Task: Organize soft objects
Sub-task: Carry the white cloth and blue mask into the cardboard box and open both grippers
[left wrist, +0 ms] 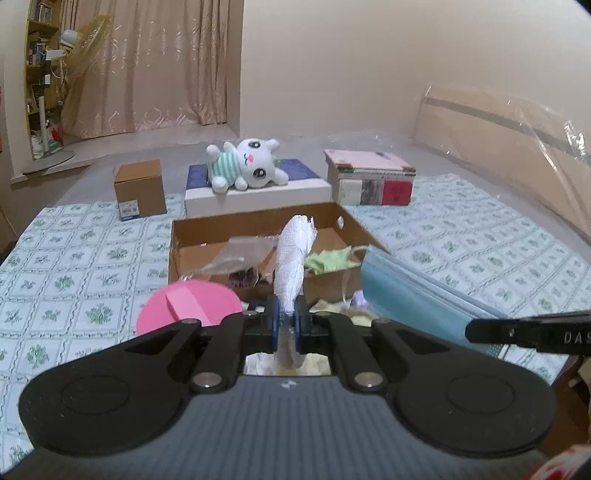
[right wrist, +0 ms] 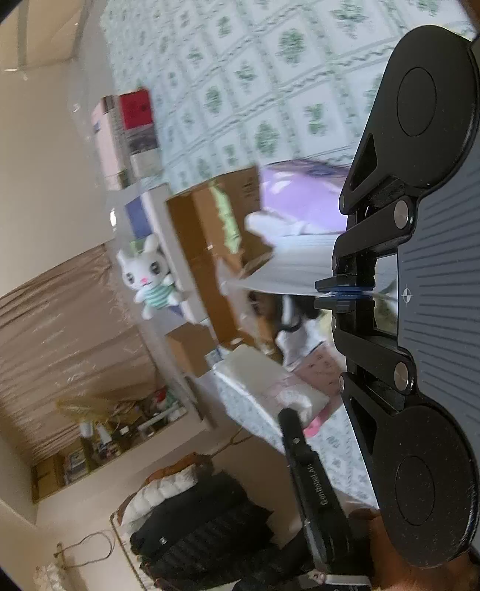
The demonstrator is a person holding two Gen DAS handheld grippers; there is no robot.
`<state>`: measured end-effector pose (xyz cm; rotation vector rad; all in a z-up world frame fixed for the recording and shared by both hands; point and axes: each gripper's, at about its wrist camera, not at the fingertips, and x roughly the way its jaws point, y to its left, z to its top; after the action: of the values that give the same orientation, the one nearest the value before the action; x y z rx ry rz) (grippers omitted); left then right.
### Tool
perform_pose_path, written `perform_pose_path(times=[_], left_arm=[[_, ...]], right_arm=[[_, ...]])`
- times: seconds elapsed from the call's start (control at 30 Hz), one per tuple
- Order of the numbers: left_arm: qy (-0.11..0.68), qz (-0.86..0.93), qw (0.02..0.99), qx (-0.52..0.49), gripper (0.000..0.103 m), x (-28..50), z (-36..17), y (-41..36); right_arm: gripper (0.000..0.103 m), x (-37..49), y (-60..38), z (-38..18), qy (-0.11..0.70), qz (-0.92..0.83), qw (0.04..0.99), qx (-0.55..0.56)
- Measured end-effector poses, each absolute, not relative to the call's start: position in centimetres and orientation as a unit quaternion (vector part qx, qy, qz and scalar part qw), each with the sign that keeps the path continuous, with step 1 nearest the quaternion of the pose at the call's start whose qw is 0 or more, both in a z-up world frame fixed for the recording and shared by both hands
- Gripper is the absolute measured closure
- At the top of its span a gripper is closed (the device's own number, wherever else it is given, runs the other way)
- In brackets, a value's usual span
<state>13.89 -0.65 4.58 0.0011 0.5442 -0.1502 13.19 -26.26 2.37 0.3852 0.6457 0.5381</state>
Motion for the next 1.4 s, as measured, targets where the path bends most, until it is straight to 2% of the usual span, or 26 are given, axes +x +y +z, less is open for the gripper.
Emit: perform_pose_path(times=[0.47, 0.83, 1.13, 1.4], left_arm=[[0.259, -0.092, 0.961, -0.001, 0.097, 19.3, 9.2, 2.5], [0.289, -0.095, 0.953, 0.016, 0.097, 27.2, 8.5, 4.2], [0.326, -0.094, 0.939, 0.049, 0.097, 34.9, 6.3, 6.1], [0.391, -0.116, 0.909, 0.088, 0.097, 40.5, 1.8, 6.4]], right_arm=[[0.101, 19.9, -25.7, 9.2, 0.261, 0.292, 0.909, 0.147], [0.101, 29.8, -23.3, 10.2, 0.248, 0.298, 0.915, 0.111], [0.101, 38.7, -18.9, 6.0, 0.247, 0.32, 0.914, 0.022], [0.101, 44.2, -15.9, -2.2, 0.362, 0.322, 0.873, -0.051]])
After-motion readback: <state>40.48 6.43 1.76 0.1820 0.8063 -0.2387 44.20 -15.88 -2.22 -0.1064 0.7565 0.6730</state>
